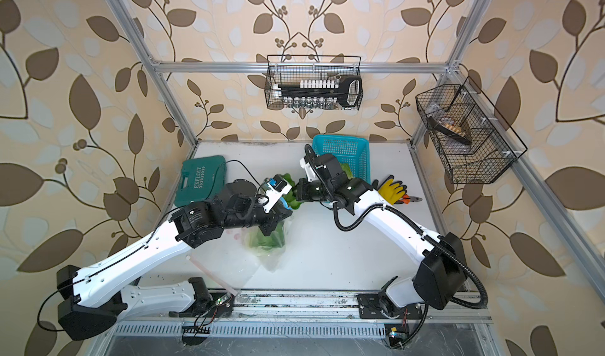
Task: Put the chinese cabbages into a zipper bag and zip it
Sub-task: Place the Chinese cabbage in the zipper food storage bag.
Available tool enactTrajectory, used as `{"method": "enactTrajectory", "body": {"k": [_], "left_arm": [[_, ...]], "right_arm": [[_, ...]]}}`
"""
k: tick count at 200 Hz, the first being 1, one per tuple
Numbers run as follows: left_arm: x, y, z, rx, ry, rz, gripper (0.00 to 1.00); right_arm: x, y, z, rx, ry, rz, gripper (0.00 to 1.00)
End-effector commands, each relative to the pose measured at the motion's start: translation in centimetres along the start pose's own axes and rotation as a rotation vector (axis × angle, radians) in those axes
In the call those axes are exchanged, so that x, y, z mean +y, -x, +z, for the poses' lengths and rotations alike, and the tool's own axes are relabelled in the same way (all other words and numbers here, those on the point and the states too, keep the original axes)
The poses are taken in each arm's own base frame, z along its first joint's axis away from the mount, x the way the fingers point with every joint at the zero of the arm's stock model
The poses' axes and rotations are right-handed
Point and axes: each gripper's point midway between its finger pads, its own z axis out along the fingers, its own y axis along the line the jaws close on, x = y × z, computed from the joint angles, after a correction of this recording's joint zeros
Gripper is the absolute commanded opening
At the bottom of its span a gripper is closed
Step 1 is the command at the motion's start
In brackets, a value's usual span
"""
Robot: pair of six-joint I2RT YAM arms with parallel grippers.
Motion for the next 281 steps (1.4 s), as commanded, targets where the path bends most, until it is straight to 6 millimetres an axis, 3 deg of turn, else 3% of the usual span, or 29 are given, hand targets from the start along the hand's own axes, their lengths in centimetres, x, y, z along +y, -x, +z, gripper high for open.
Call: {"method": "enactTrajectory", "body": {"k": [1,12,23,56,69,97,129,151,185,218,248,281], "left_arm": [[-2.7,3.8,-1.5,-0.127,-0.129,0.027,0.0],[-3.3,3.8,-0.7,-0.138,-0.176,0.026,0.0],[-3.5,3.5,0.2,-0.153,-0.202,0.031,0.06],[-2.3,2.9,1.2,-0.142,-0.175,0.052,0.27],[-2.2,2.7,1.0,-0.123,-0.186,0.031,0.44],[-0.9,3.1,-2.1,-0.129,-0.168,-0.038,0.66],[3.8,4.7,-6.7,-0.213,-0.025,-0.169,0.85],[8.1,3.5,-6.4,-0.204,0.075,-0.264,0.87],[13.8,1.6,-4.4,-0.192,-0.003,-0.526,0.81],[14.2,0.6,-2.0,-0.171,-0.124,-0.515,0.83],[14.8,0.8,-2.0,-0.262,-0.194,-0.493,0.87],[14.1,0.4,-1.0,-0.276,-0.314,-0.459,0.85]], "right_arm": [[2.0,3.6,-0.8,-0.147,0.021,-0.314,0.0],[2.9,3.9,-0.6,-0.185,0.067,-0.43,0.0],[2.8,3.7,0.1,-0.198,0.08,-0.541,0.0],[-0.4,-0.1,2.5,-0.08,0.079,-0.783,0.0],[-1.5,-1.0,2.8,-0.085,0.078,-0.822,0.0],[-0.4,-0.6,2.0,-0.21,0.167,-0.813,0.0],[-0.4,-0.4,1.9,-0.241,0.19,-0.856,0.0],[-0.6,-0.1,1.3,-0.287,0.221,-0.865,0.0],[-1.7,-1.2,1.3,-0.269,0.211,-0.925,0.0],[-2.0,-1.1,1.0,-0.275,0.252,-0.899,0.0],[-2.4,-1.8,1.3,-0.231,0.286,-0.893,0.0],[-2.5,-2.6,1.6,-0.198,0.351,-0.879,0.0]]}}
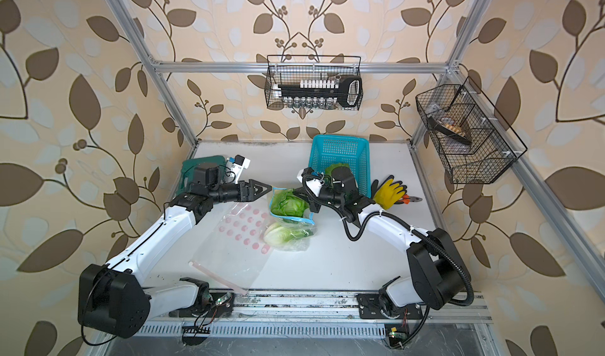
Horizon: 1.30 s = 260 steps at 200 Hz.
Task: Put the chinese cabbages into a zipper bag and zip it
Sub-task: Place the Chinese cabbage in the zipper food storage bag.
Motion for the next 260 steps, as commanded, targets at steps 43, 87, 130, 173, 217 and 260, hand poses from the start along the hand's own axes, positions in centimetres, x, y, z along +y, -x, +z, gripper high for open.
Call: {"method": "enactTrajectory", "body": {"k": [43,87,130,173,217,260], "left_arm": [[-3.0,-0.5,0.5,0.064,-0.276,0.242,0.85],[-1.6,-2.0,0.9,0.151,-0.239,0.287,0.8],[-1.2,-3.3,0.9,0.179,-0.251,0.321,0.75],[0.3,-3.1,1.4,0.187,-0.18,0.365,0.43],[-0.4,-2.0,1.4,0.159,-0.201,0.377,0.15],[-1.5,-0.1,0.7,0.095,-0.153,0.416,0.0]], "right_arm": [[1.9,0.0,0.6,-0.026,0.199,0.003,0.0],[1.5,0.1,0.7,-0.027,0.24,0.024,0.0],[1.0,0.2,0.6,-0.03,0.243,0.036,0.0],[0.9,0.3,0.7,-0.034,0.244,0.05,0.0],[0.1,0.7,0.9,-0.03,0.208,0.088,0.0],[-4.5,1.4,-1.7,-0.006,-0.153,0.286,0.33]]}}
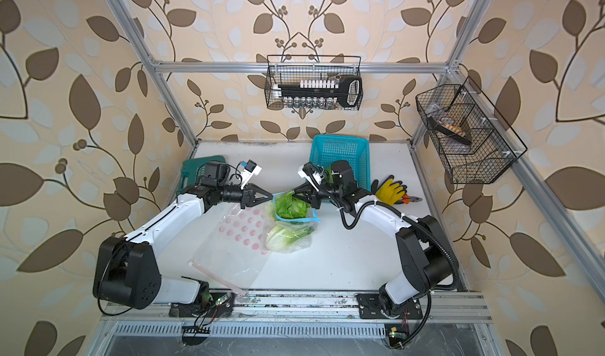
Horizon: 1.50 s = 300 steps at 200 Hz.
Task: Put the chinese cabbages into a zipper bag and zip it
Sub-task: Place the Chinese cabbage in the zipper food storage bag.
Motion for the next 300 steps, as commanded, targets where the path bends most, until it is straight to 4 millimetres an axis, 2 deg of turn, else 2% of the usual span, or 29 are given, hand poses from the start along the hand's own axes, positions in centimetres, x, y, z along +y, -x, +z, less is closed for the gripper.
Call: {"method": "enactTrajectory", "body": {"k": [1,39,59,85,106,143,171,186,200,225,254,274,300], "left_arm": [[-1.4,3.1,-1.2,-0.073,0.038,0.097,0.0],[-1.5,2.9,-1.8,-0.085,0.097,0.14,0.0],[-1.5,2.7,-1.8,-0.092,0.097,0.153,0.0],[-1.1,2.5,-1.7,-0.083,0.107,0.15,0.0],[-1.2,2.6,-1.6,-0.086,0.106,0.158,0.0],[-1.2,2.7,-1.7,-0.091,0.114,0.157,0.0],[-1.0,2.6,-1.7,-0.087,0.129,0.152,0.0],[-0.6,2.6,-1.8,-0.085,0.154,0.15,0.0],[-0.3,2.7,-1.9,-0.086,0.178,0.149,0.0],[0.0,3.1,-1.8,-0.094,0.179,0.143,0.0],[-0.1,3.2,-1.7,-0.101,0.164,0.135,0.0],[-0.2,3.2,-1.7,-0.101,0.161,0.133,0.0],[-0.2,3.2,-1.7,-0.1,0.158,0.129,0.0]], "right_arm": [[-2.6,2.2,-2.7,-0.053,-0.236,0.098,0.34],[-0.8,0.2,-9.1,-0.056,-0.351,0.107,0.54],[0.6,-2.2,-10.5,-0.021,-0.314,0.13,0.56],[1.2,-5.1,-10.7,0.045,-0.313,0.123,0.56],[1.8,-5.8,-10.3,0.061,-0.269,0.115,0.56],[3.3,-7.2,-8.4,0.121,-0.159,0.117,0.52],[3.3,-6.7,-8.4,0.107,-0.176,0.113,0.5],[2.4,-5.4,-9.8,0.033,-0.249,0.111,0.5],[2.6,-4.5,-11.3,-0.023,-0.272,0.116,0.51],[3.9,-5.4,-11.7,0.034,-0.239,0.115,0.52],[4.7,-5.9,-10.2,0.07,-0.177,0.104,0.52],[4.4,-6.3,-8.6,0.119,-0.152,0.087,0.5],[3.8,-4.8,-6.5,0.097,-0.116,0.057,0.44]]}}
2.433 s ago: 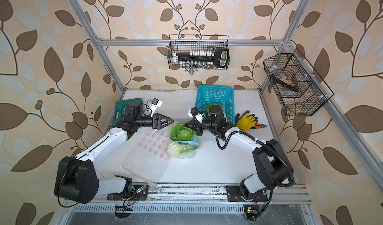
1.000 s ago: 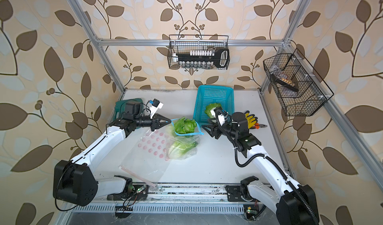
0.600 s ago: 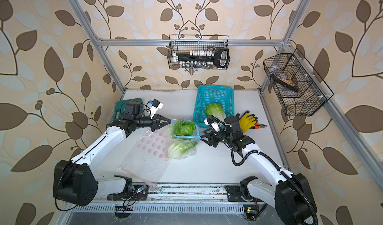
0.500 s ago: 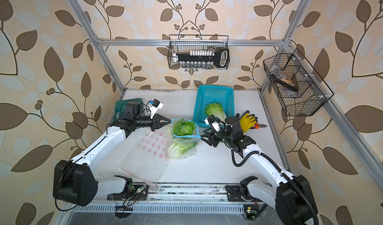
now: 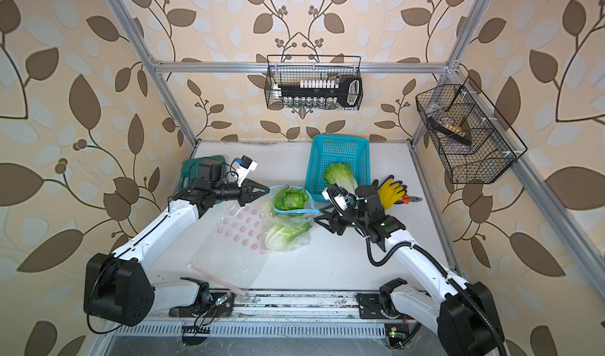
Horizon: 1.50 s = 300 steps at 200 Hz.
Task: Put the chinese cabbages into a zipper bag and zip it
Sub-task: Place the Chinese cabbage in the zipper food storage bag, then adjust the zipper food storage bag at the center of the board.
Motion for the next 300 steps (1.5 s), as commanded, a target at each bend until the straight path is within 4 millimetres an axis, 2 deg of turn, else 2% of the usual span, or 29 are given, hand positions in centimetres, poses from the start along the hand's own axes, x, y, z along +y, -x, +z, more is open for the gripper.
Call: {"method": "enactTrajectory", "body": {"k": [1,19,36,55,114,132,148,165,177,198,221,237,253,270,278,300], "left_arm": [[-0.7,1.3,-0.2,-0.036,-0.02,0.042,0.0],[-0.8,1.4,-0.2,-0.037,-0.021,0.04,0.0],[-0.8,1.4,-0.3,-0.037,-0.019,0.042,0.0],[-0.7,1.4,-0.3,-0.039,-0.017,0.039,0.0],[-0.8,1.2,-0.4,-0.037,-0.011,0.039,0.0],[-0.8,1.4,-0.4,-0.042,-0.014,0.039,0.0],[-0.9,1.7,-0.4,-0.048,-0.016,0.038,0.0],[-1.2,2.1,-0.6,-0.055,-0.021,0.033,0.0],[-1.9,3.0,-1.1,-0.066,-0.026,0.031,0.0],[-3.7,5.0,-2.6,-0.071,-0.024,0.034,0.0],[-4.7,5.7,-4.2,-0.051,0.036,0.036,0.0],[-5.7,6.6,-5.5,-0.053,0.066,0.037,0.0],[-7.7,7.9,-6.7,-0.079,0.042,0.046,0.0],[-9.8,8.8,-7.6,-0.103,-0.015,0.062,0.0],[-10.1,8.9,-7.8,-0.105,-0.02,0.07,0.0],[-10.1,8.6,-7.7,-0.096,-0.026,0.072,0.0]], "right_arm": [[0.6,2.7,1.1,-0.044,0.045,-0.077,0.44],[1.0,3.6,1.8,-0.046,0.064,-0.101,0.36],[1.1,4.1,1.5,-0.063,0.062,-0.125,0.35],[1.3,4.2,1.2,-0.058,0.062,-0.145,0.29],[1.2,4.2,0.3,-0.035,0.043,-0.168,0.34],[1.5,4.4,0.1,-0.037,0.056,-0.172,0.32],[1.5,4.6,0.3,-0.039,0.071,-0.167,0.23],[1.3,5.3,0.3,-0.057,0.057,-0.17,0.04],[1.7,6.1,-0.3,-0.079,0.049,-0.187,0.0],[2.4,8.0,-2.0,-0.117,0.021,-0.226,0.0],[1.1,8.7,-3.5,-0.119,-0.023,-0.219,0.0],[1.7,11.0,-5.5,-0.206,0.003,-0.211,0.0],[2.0,12.4,-6.4,-0.248,-0.004,-0.218,0.0],[5.0,15.3,-8.3,-0.314,0.092,-0.219,0.0],[5.6,15.8,-8.8,-0.341,0.104,-0.251,0.0],[4.3,16.0,-9.4,-0.332,0.055,-0.243,0.0]]}}
